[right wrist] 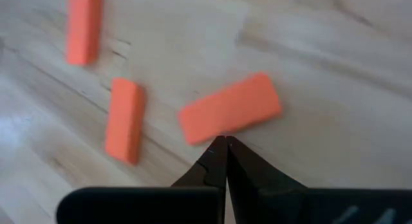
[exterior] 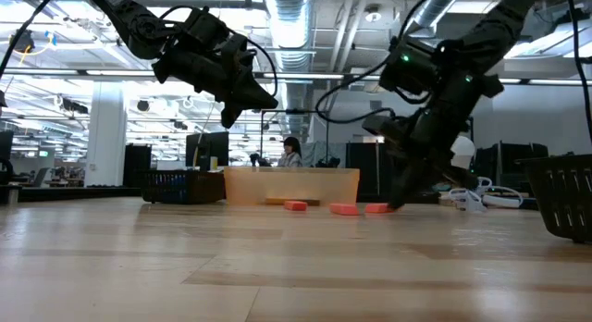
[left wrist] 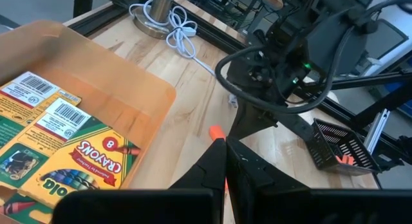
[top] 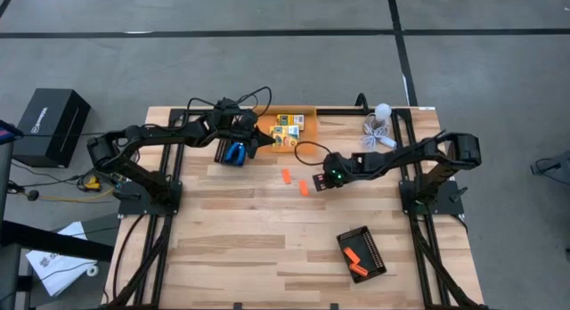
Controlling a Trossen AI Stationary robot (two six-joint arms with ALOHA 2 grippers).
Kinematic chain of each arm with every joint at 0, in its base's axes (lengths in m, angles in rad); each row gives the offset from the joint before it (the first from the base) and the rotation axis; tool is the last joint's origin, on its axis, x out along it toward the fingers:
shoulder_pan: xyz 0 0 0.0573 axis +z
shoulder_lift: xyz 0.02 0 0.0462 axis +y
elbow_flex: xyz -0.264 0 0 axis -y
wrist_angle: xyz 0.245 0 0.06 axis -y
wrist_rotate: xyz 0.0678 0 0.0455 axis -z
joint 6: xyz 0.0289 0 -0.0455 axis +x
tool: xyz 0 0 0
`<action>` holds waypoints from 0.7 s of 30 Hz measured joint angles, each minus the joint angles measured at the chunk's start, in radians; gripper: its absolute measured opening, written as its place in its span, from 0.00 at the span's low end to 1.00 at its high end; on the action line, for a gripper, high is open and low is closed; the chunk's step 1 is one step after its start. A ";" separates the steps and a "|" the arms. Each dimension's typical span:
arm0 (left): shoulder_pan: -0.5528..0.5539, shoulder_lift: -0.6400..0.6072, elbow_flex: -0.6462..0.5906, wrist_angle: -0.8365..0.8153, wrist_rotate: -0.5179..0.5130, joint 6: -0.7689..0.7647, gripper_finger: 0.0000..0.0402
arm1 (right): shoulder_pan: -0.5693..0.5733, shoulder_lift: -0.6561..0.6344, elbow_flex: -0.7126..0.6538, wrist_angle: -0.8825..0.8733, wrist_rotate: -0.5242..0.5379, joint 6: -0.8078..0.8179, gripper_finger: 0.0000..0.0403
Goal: Pick & Place School Supplies
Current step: Put the orange eraser into the bottom black bin
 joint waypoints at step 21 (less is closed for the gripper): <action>0.000 0.000 0.000 0.000 0.000 -0.021 0.00 | -0.023 -0.098 -0.040 0.059 0.008 -0.038 0.00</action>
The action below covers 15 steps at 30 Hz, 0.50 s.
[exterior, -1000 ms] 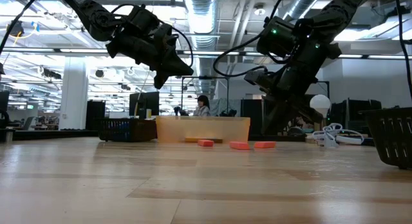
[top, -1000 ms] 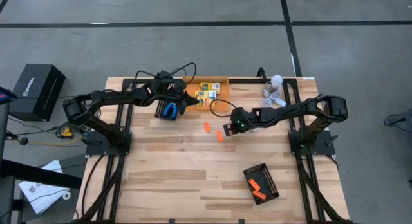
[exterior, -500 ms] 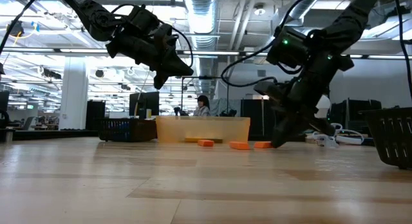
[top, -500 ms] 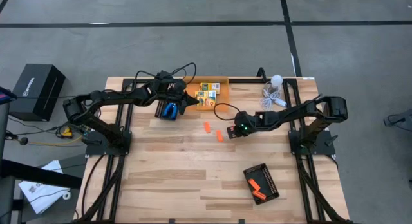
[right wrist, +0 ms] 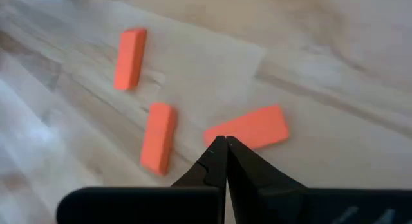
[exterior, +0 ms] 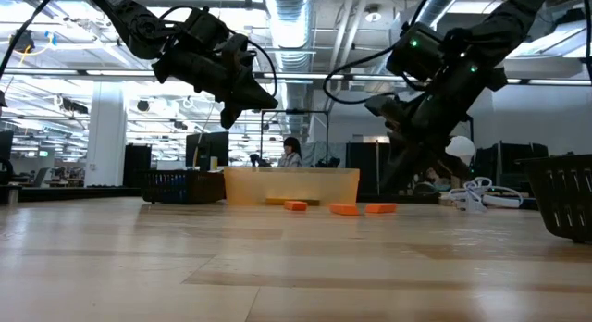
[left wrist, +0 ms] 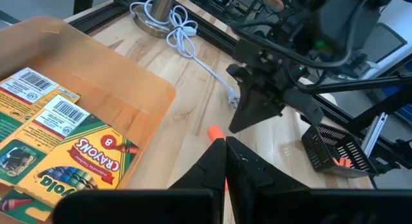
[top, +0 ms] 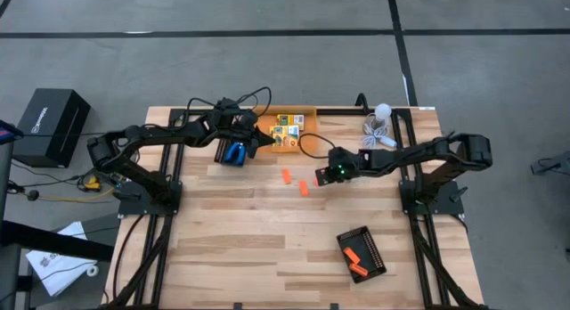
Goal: Pick & Place School Supplies
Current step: Put the orange eraser into the bottom black bin
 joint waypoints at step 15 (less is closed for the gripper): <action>0.000 0.000 0.000 -0.003 0.000 0.002 0.00 | -0.012 0.067 0.000 0.047 -0.052 -0.035 0.00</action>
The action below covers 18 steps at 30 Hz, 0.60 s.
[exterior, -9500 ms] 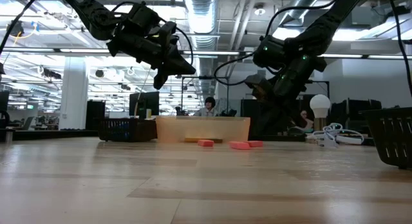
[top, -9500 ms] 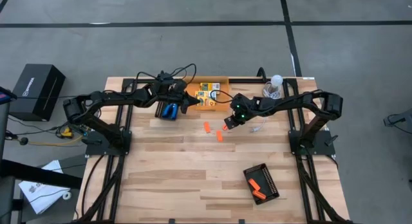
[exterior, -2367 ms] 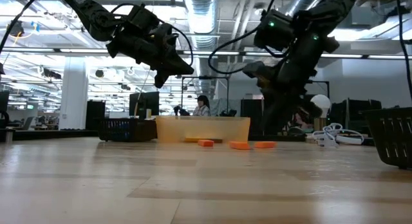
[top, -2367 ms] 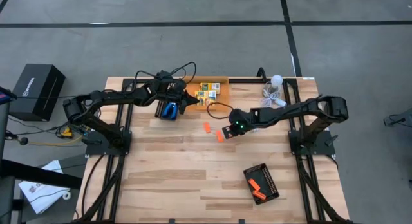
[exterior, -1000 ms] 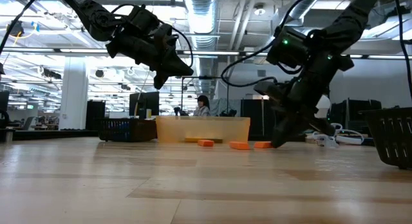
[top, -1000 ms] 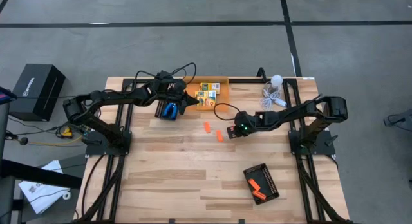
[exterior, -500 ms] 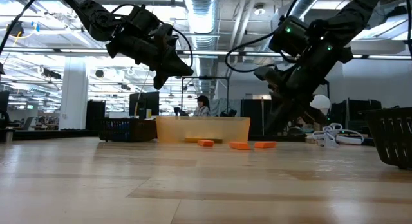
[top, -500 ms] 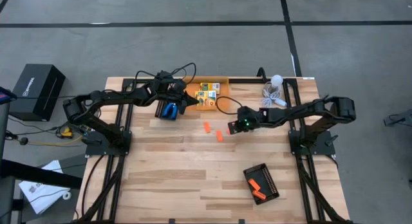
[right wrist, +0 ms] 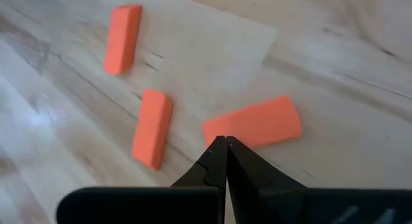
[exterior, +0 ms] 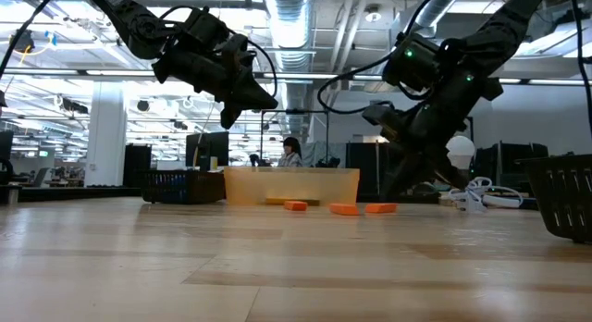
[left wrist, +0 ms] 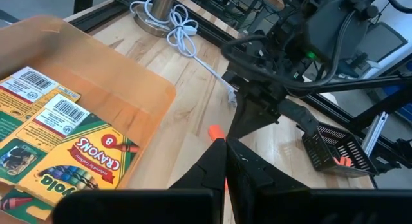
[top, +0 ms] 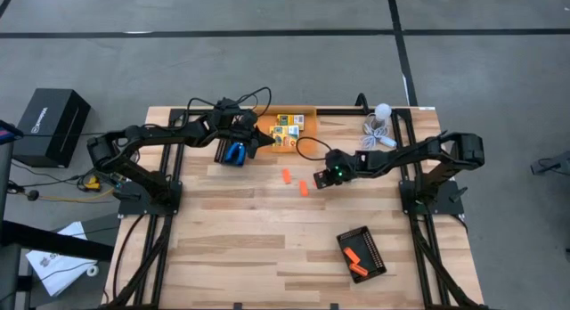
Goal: Pick & Place School Supplies
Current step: Put the orange eraser into the bottom black bin
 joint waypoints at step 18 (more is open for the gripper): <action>0.000 0.000 0.000 -0.001 0.000 -0.011 0.00 | 0.000 0.000 -0.019 -0.033 -0.027 -0.009 0.00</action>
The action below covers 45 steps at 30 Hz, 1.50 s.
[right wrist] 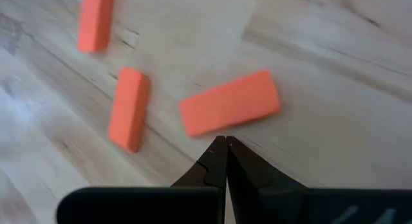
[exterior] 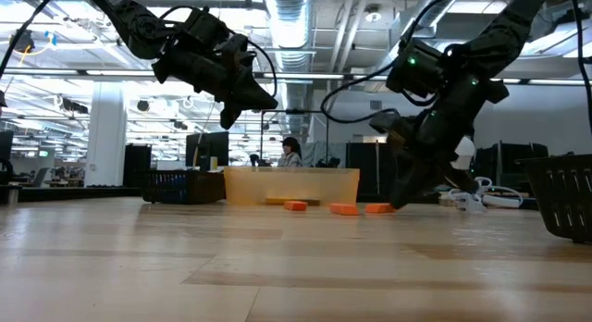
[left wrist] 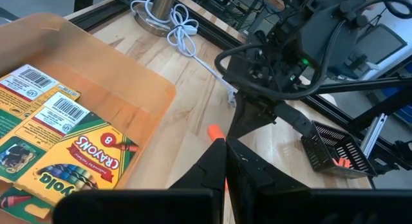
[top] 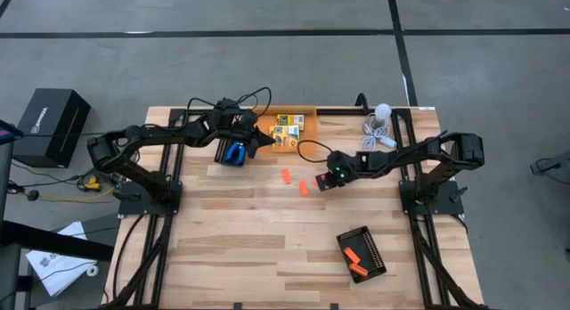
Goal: Pick & Place School Supplies
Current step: Put the orange eraser into the bottom black bin
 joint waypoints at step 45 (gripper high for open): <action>-0.002 0.000 0.000 0.000 0.000 -0.034 0.00 | -0.068 0.058 -0.008 0.087 -0.113 -0.056 0.00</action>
